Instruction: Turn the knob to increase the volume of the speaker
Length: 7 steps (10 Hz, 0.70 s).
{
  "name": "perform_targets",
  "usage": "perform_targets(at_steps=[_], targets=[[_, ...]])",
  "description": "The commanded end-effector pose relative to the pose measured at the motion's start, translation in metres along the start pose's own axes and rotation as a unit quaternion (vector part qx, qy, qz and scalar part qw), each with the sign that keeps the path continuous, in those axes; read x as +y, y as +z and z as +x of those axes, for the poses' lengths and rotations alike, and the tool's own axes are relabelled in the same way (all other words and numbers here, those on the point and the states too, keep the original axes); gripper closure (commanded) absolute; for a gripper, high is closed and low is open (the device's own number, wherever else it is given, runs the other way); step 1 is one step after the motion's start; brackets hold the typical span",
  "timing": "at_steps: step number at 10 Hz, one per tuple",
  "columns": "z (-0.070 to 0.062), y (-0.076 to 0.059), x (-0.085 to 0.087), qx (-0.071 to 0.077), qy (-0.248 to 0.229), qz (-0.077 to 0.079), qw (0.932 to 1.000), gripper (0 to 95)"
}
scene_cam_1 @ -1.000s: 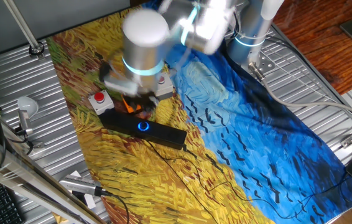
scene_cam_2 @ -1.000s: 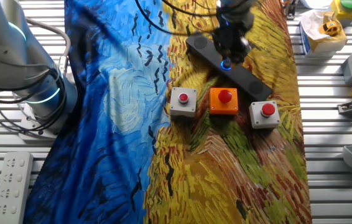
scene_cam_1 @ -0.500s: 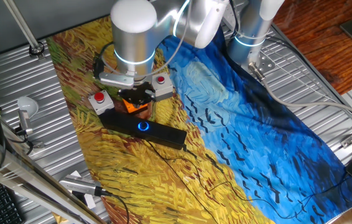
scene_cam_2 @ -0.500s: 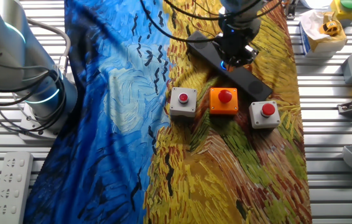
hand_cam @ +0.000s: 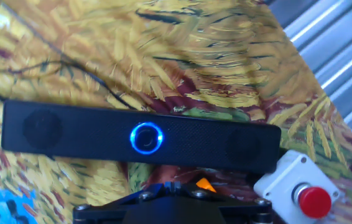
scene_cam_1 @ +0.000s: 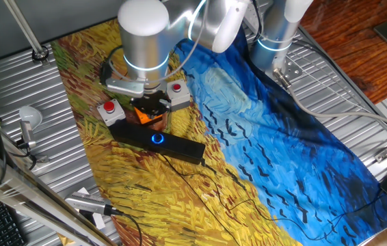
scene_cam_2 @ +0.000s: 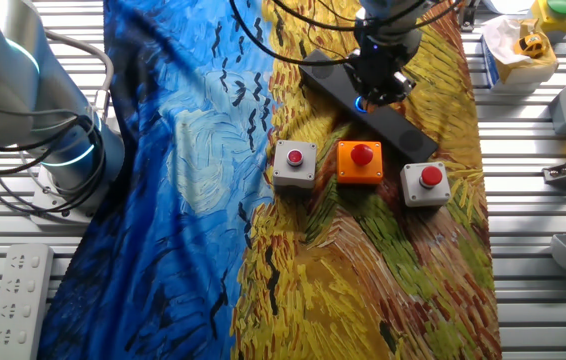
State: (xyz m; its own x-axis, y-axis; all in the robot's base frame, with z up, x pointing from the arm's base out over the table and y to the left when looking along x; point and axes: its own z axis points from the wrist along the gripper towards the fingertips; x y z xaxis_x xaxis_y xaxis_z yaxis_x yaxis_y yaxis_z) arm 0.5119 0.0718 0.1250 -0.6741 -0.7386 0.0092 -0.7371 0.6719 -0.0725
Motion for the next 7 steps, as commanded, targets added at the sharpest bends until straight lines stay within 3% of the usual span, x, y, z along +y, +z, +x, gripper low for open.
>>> perform_targets(at_steps=[1,2,4,5,7], targets=[[0.002,0.0,0.001,-0.005,0.039,0.002,0.9992,95.0],[0.004,0.0,0.001,-0.005,0.046,0.002,0.9989,95.0],[0.034,-0.002,-0.018,-0.005,0.026,0.002,0.9997,95.0],[0.06,0.003,-0.037,-0.008,0.003,0.002,1.0,95.0],[0.092,0.007,-0.069,-0.017,-0.026,-0.007,0.9995,95.0]])
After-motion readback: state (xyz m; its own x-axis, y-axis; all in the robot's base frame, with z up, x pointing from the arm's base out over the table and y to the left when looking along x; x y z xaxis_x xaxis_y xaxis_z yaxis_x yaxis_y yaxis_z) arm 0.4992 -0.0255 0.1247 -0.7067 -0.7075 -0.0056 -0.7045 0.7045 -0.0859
